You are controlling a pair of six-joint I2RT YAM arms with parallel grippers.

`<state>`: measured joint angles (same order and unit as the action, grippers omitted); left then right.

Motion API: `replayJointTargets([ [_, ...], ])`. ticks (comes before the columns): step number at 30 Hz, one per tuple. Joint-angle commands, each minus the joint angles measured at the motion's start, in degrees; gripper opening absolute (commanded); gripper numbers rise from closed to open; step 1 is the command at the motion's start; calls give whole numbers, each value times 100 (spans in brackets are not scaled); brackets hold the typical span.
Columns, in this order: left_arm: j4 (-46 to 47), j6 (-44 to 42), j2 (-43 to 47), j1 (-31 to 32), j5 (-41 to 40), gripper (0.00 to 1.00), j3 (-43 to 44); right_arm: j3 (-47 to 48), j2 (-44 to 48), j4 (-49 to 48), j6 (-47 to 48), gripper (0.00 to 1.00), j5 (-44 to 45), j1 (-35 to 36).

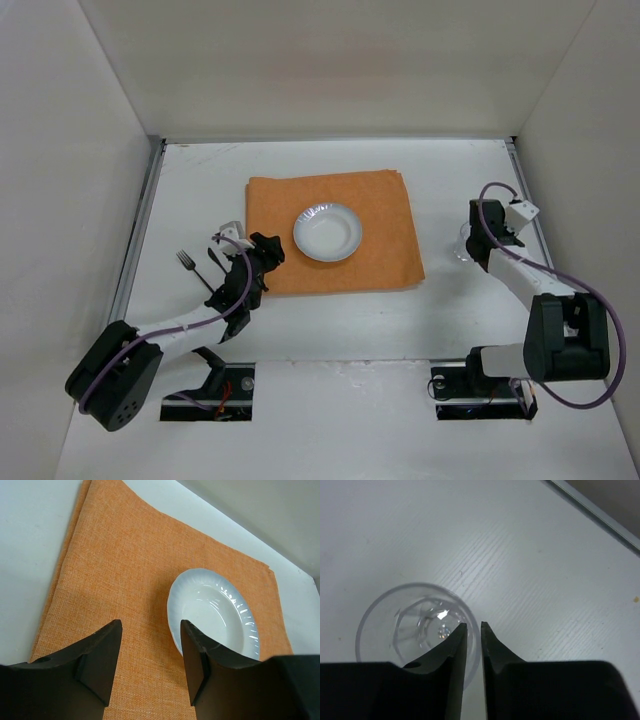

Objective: Set the dinner table for one person

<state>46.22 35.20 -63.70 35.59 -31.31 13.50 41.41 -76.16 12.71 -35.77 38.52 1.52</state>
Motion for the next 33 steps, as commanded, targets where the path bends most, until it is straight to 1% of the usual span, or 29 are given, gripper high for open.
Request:
replayJointTargets([
  [1, 204, 84, 103, -31, 20, 48, 48, -54, 13, -453, -88, 14, -293, -60],
  [3, 204, 92, 60, -48, 2, 48, 39, -10, 249, -401, -97, 7, -171, -25],
  [6, 204, 127, -28, -40, 55, 48, 74, 261, 592, -261, -27, 6, 172, 159],
  [8, 212, 119, -81, -5, 55, 48, 100, 560, 751, -164, 26, 6, 270, 501],
  [10, 256, 127, -212, -57, 64, 48, 127, 946, 682, -172, 131, 6, 174, 870],
  [14, 204, 136, -160, -48, 99, 48, 145, 1842, -142, -295, 333, 6, -336, 1608],
  [18, 195, 101, -134, -127, 98, 48, 109, 2756, -1188, -357, 500, 7, -504, 2145],
  [21, 151, 84, -28, -110, 73, 48, 92, 3442, -1909, -339, 729, 7, -547, 2304],
  [26, 133, 101, -134, -163, 107, 48, 127, 4172, -2666, -331, 852, 7, -784, 2357],
  [33, 107, 92, -169, -207, 125, 48, 144, 4446, -3325, -278, 800, 8, -908, 2331],
])
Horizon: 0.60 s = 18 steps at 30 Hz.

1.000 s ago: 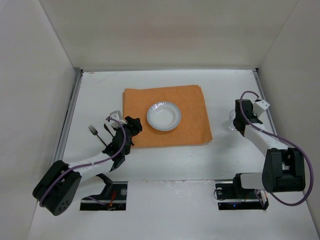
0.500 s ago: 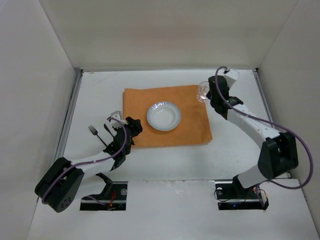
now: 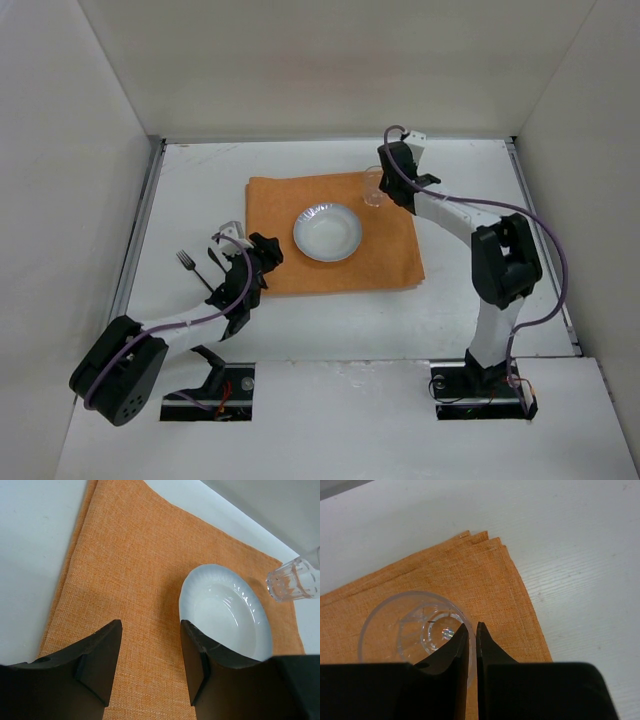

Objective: Set the dinner table for one person

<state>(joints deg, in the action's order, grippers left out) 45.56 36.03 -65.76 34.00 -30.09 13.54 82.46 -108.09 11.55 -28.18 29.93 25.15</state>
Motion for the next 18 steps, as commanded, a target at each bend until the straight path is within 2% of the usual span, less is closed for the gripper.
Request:
replayJointTargets([
  [1, 164, 0, 45, -38, 3, 48, 149, 333, -185, -162, 15, 8, -23, -49],
  [8, 129, -35, -60, -38, -23, 48, 228, 298, -362, -215, -82, 13, 65, -137],
  [13, 41, -105, -69, -108, -129, 48, 254, 263, -257, -276, -64, 35, 56, -102],
  [18, -433, -35, 10, -319, -515, 48, 369, -194, 489, -618, 102, 61, -57, -76],
])
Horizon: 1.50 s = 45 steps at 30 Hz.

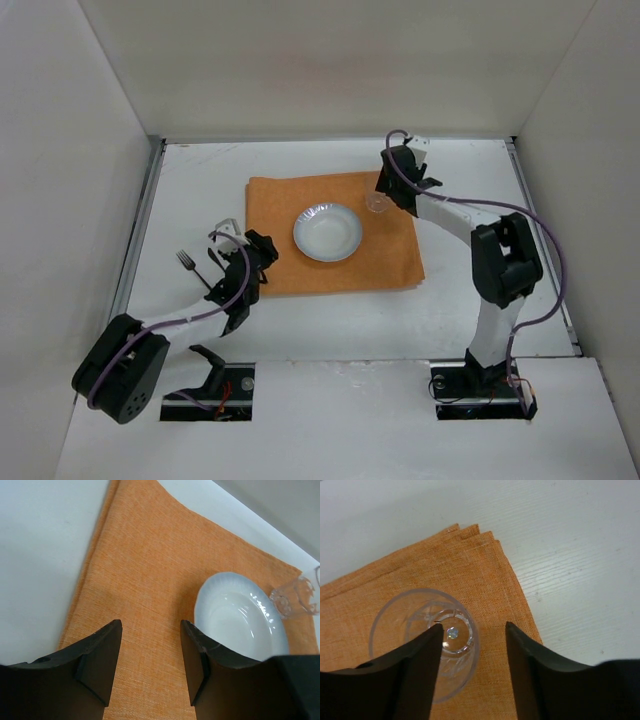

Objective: Set the dinner table for one person

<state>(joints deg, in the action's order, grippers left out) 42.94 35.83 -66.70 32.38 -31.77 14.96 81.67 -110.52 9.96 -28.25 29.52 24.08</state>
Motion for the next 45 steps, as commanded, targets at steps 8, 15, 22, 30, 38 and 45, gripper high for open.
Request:
replayJointTargets([
  [8, -2586, 740, 1052, -570, -312, 44, 639, -2328, 2771, -1539, -66, 64, -60, 303],
  [15, -4819, 767, 2020, -1036, -435, 31, 859, -3499, 3431, -1936, -418, 13, -867, 1006],
  [22, -5972, 890, 1512, -1327, 30, 32, 1114, -4211, 3555, -2472, -497, 14, -1325, 1402],
  [30, -5991, 846, 351, -993, 48, 37, 1554, -4361, 3529, -2806, -620, 16, -1800, 1402],
  [38, -5727, 706, -229, -1124, 109, 33, 1606, -4387, 3537, -2867, -629, 18, -1783, 1402],
  [45, -5366, 635, -484, -1142, 214, 30, 1554, -4642, 4072, -3104, -603, 18, -1713, 1402],
])
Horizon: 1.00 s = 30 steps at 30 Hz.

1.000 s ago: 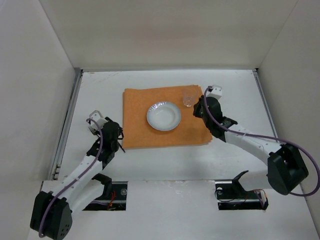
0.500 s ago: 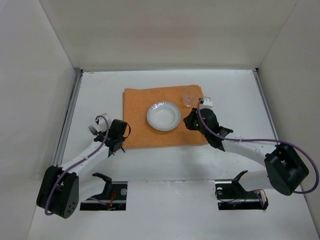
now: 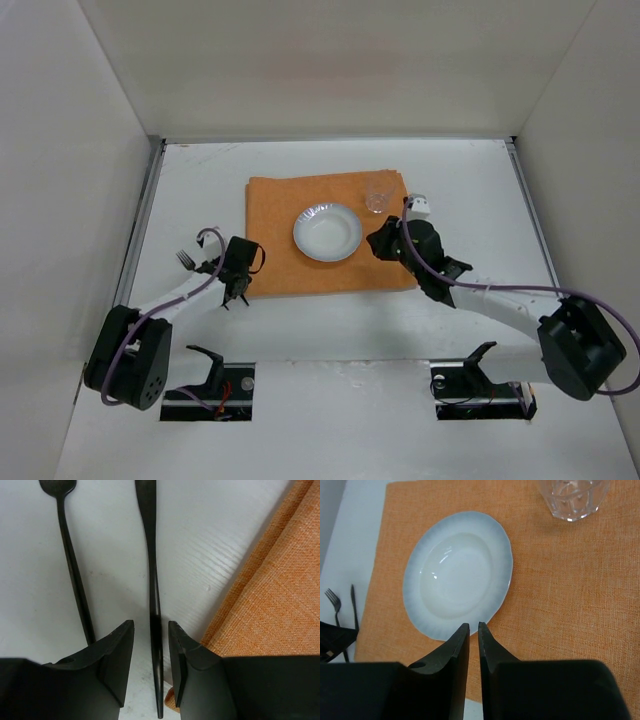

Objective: Set the dinner table for one person

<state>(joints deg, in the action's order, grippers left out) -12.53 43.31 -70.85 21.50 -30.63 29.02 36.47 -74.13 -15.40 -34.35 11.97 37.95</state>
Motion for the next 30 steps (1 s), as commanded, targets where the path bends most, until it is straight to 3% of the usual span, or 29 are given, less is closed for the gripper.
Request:
replayJointTargets([
  [1, 190, -121, -95, -62, 119, 30, 157, -201, 565, -674, 7, 18, 43, 14],
  [10, 269, -297, -78, -176, 145, 10, 34, -649, 1480, -825, -142, 23, 183, -284],
  [14, 120, -393, 281, -264, 84, 4, 69, -834, 1603, -886, -414, 41, 262, -600],
  [19, -354, -832, 1107, -177, -267, 3, 647, -992, 1682, -886, -661, 53, 271, -934],
  [24, -601, -615, 1206, 735, -303, 3, 1526, -1054, 1752, -859, -731, 56, 332, -1101],
  [28, -330, -288, 381, 1869, -320, 3, 2291, -1177, 1901, -737, -749, 58, 771, -1338],
  [30, 231, -253, -207, 2431, -277, 3, 2678, -1203, 2016, -632, -784, 58, 921, -1409],
])
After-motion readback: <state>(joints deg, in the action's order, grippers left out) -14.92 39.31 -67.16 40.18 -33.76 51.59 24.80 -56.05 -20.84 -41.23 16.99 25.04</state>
